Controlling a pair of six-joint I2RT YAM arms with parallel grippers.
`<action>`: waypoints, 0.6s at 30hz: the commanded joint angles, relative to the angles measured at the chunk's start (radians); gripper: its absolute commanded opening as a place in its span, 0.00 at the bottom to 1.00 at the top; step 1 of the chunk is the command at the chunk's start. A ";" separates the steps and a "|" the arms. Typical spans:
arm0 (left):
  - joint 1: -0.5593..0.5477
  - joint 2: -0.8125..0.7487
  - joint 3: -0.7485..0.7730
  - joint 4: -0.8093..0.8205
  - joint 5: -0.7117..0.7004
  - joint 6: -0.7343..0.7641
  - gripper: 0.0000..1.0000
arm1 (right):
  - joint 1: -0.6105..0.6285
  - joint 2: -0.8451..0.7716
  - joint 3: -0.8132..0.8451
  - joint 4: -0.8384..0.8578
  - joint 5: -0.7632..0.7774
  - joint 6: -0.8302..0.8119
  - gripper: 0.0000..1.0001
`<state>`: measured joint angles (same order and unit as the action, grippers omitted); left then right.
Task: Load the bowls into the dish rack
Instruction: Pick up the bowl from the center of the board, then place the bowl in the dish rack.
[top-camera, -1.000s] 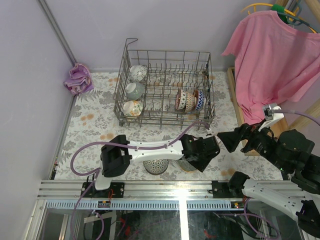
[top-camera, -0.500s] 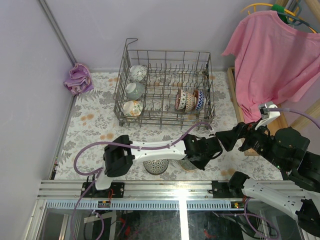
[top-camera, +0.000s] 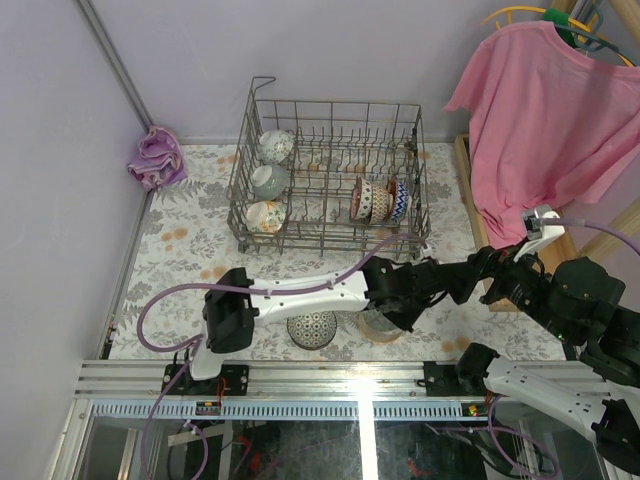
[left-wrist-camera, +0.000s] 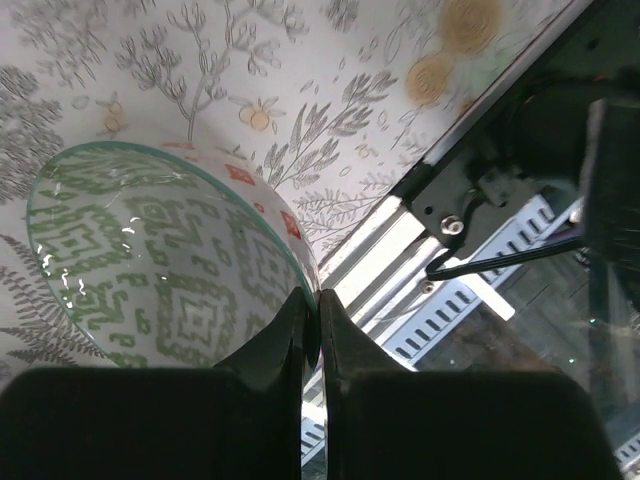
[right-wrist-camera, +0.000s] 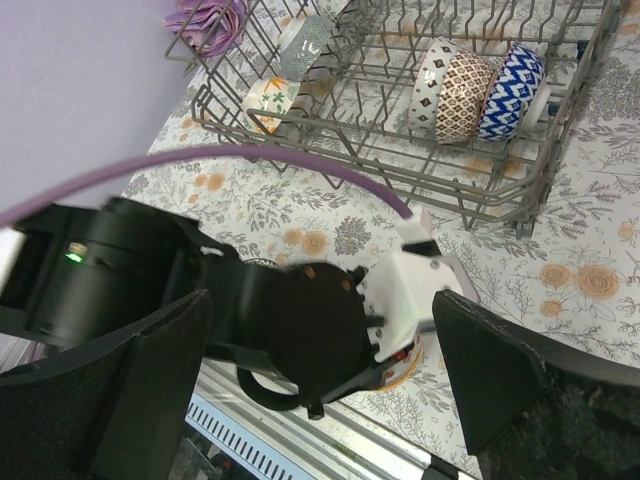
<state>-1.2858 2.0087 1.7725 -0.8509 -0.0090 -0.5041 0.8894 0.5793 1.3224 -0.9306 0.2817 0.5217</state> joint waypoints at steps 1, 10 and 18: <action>0.028 -0.093 0.134 -0.039 -0.015 0.045 0.00 | 0.001 -0.009 0.007 0.045 0.017 -0.019 1.00; 0.095 -0.163 0.241 -0.060 0.117 0.099 0.00 | 0.001 -0.023 0.023 0.030 0.021 -0.013 1.00; 0.401 -0.154 0.526 -0.071 0.457 0.134 0.00 | 0.001 -0.025 0.011 0.041 0.002 -0.001 1.00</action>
<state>-1.0439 1.8854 2.1647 -0.9455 0.2070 -0.4080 0.8894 0.5552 1.3354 -0.9009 0.2874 0.5308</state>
